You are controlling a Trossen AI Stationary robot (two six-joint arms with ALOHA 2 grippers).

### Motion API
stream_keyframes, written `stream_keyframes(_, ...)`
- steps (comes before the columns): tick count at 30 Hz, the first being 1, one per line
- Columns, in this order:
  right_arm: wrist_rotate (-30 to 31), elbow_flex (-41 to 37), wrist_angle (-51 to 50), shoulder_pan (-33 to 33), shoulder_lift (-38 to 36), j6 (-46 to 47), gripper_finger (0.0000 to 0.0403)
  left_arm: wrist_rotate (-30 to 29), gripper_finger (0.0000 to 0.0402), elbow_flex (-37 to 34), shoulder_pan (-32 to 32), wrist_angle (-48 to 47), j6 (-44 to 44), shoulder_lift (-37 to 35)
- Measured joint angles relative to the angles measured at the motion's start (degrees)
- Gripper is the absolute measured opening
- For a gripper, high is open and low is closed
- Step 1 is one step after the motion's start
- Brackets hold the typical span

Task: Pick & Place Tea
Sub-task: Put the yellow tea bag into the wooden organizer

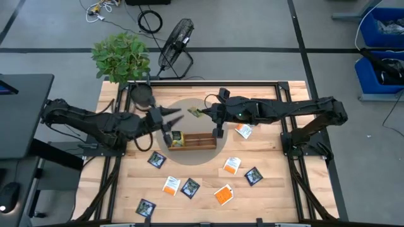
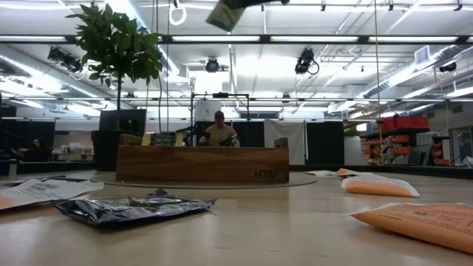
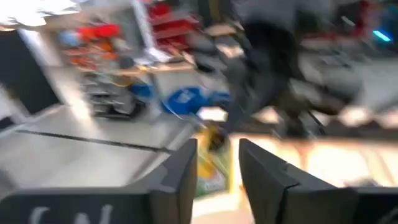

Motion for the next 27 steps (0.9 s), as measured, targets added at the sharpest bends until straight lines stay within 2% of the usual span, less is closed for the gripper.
stream_keyframes(2, -1.5, 1.9, -3.0, 0.0, 0.2, -1.3, 0.0, 5.6, 0.0159, -0.1, 0.9, -3.4, -0.1, 0.1)
stream_keyframes(4, -3.0, 3.7, -4.6, 0.0, 0.5, -2.1, 0.0, 8.5, 0.0189, -0.1, 1.9, -4.3, -0.6, 0.3)
stream_keyframes(11, -10.0, 5.1, -10.4, 0.0, 0.8, -1.4, 0.0, 9.2, 0.0269, -0.1, 4.9, -3.2, -4.3, 0.5)
stream_keyframes(13, -10.3, 5.1, -10.5, 0.0, 1.0, -1.1, 0.0, 12.3, 0.028, -0.1, 5.8, -3.5, -5.8, 0.5)
stream_keyframes(16, -10.4, 5.1, -11.1, -0.1, 1.5, -1.1, 0.0, 18.3, 0.0286, -0.1, 7.4, -3.6, -8.4, 1.1)
stream_keyframes(23, -10.5, 5.1, -10.4, -0.1, 2.8, -1.8, 0.0, 24.9, 0.0276, 0.0, 9.8, -3.7, -9.1, 1.8)
stream_keyframes(27, -11.5, 5.1, -9.5, -0.1, 3.3, -2.2, 0.0, 26.0, 0.0263, -0.1, 10.6, -3.4, -9.2, 2.5)
